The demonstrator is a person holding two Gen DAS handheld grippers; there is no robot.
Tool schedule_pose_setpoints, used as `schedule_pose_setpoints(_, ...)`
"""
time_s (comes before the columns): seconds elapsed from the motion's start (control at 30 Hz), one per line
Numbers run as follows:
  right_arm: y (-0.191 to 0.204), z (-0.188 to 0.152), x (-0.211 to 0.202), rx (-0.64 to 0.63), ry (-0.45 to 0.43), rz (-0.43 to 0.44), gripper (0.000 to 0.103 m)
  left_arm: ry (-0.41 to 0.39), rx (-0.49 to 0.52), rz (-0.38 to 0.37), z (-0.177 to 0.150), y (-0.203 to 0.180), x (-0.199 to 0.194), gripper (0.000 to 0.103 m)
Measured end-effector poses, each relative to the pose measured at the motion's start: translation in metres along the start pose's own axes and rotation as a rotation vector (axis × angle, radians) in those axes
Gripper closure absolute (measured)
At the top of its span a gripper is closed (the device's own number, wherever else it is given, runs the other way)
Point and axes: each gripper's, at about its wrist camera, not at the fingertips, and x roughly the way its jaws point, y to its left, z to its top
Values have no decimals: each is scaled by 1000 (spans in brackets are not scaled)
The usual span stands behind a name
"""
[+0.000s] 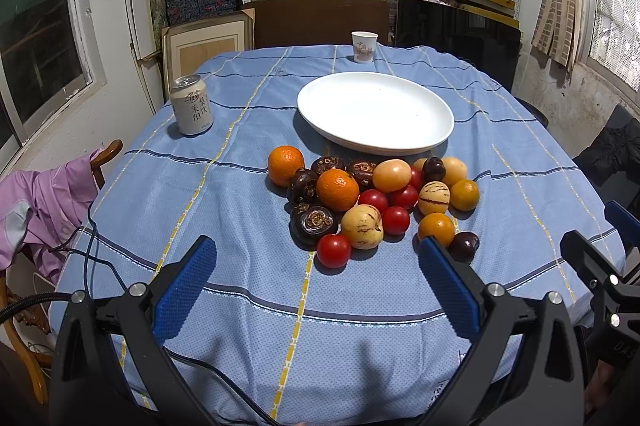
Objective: Organize fruits
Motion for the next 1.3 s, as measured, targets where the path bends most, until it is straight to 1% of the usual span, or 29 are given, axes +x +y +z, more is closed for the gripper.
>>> schedule_pose_setpoints(1.03,0,-2,0,0,2,-1,4,3,0,0,-1,2,-1,4)
schedule_pose_setpoints(1.3,2,0,1,-1,3,-1,4,-15,-4,-4,-1,2,-1,4)
